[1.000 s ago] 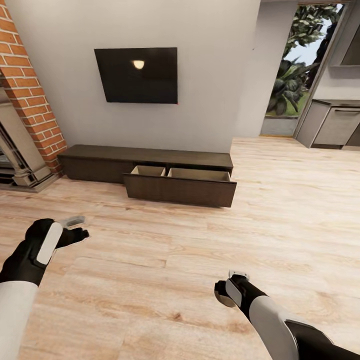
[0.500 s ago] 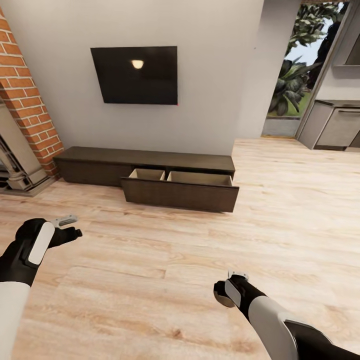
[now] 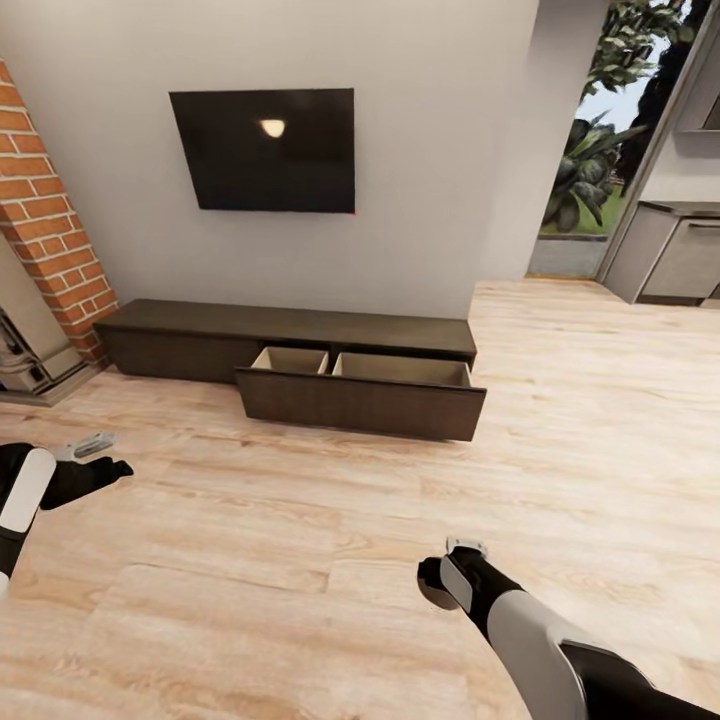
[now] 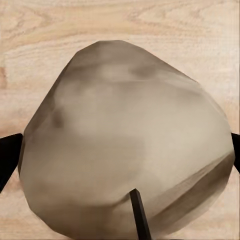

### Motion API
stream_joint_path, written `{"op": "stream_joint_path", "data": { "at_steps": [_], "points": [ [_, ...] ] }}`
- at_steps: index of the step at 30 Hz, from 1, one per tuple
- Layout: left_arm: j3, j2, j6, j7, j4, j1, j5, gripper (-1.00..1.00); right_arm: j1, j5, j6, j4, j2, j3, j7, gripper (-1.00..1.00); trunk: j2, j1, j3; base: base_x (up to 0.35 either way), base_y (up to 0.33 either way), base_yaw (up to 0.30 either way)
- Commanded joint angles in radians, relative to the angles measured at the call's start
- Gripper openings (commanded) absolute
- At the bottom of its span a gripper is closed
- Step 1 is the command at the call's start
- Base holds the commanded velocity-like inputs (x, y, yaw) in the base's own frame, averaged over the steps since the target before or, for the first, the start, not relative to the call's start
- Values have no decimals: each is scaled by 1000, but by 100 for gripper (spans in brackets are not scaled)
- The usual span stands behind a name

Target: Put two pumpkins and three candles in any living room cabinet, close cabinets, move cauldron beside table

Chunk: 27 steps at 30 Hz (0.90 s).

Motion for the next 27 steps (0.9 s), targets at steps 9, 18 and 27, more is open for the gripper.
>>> {"op": "stream_joint_path", "data": {
  "at_steps": [9,18,27],
  "points": [
    [1,-4,3,8,-21,-1,11,100,-8,1,181,-95,18,-5,-1,-100,0,0,-1,294,0,0],
    [1,-5,3,11,-22,-1,10,100,-46,-66,526,-308,21,-6,12,-100,0,0,-1,293,0,0],
    [1,-5,3,12,-23,-1,11,100,-54,-82,554,-310,27,-5,12,-100,0,0,-1,300,13,0]
  ]
}}
